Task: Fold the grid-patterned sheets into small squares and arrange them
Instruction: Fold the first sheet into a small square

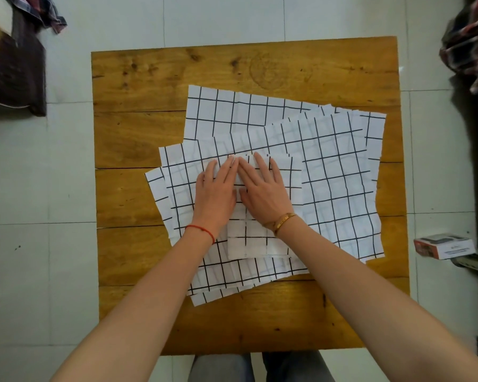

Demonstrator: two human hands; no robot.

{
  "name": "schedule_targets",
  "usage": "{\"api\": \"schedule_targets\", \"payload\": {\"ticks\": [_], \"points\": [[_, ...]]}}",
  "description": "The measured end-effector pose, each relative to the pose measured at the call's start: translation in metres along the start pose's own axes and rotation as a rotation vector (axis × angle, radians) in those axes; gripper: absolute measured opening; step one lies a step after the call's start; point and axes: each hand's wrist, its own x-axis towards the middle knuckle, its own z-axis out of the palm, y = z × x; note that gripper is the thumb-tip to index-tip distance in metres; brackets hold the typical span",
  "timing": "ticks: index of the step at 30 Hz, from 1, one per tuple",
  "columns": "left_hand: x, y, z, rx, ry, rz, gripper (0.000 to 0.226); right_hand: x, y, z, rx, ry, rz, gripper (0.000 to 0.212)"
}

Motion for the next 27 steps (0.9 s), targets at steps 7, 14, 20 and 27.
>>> {"api": "schedule_targets", "payload": {"ticks": [7,14,20,27], "points": [[-0.002,0.003,0.007,0.091,-0.066,-0.035,0.068,-0.016,0.03,0.004,-0.097,-0.012,0.1,0.056],[0.0,0.004,0.008,0.078,-0.092,-0.045,0.069,-0.039,0.068,-0.002,-0.06,0.039,0.298,0.057],[-0.007,0.005,0.006,0.033,-0.02,-0.015,0.063,-0.022,0.035,-0.014,-0.035,0.055,0.074,0.054],[-0.035,-0.004,0.018,0.03,-0.035,0.011,0.067,-0.014,0.009,-0.005,-0.005,-0.091,0.031,0.053]]}}
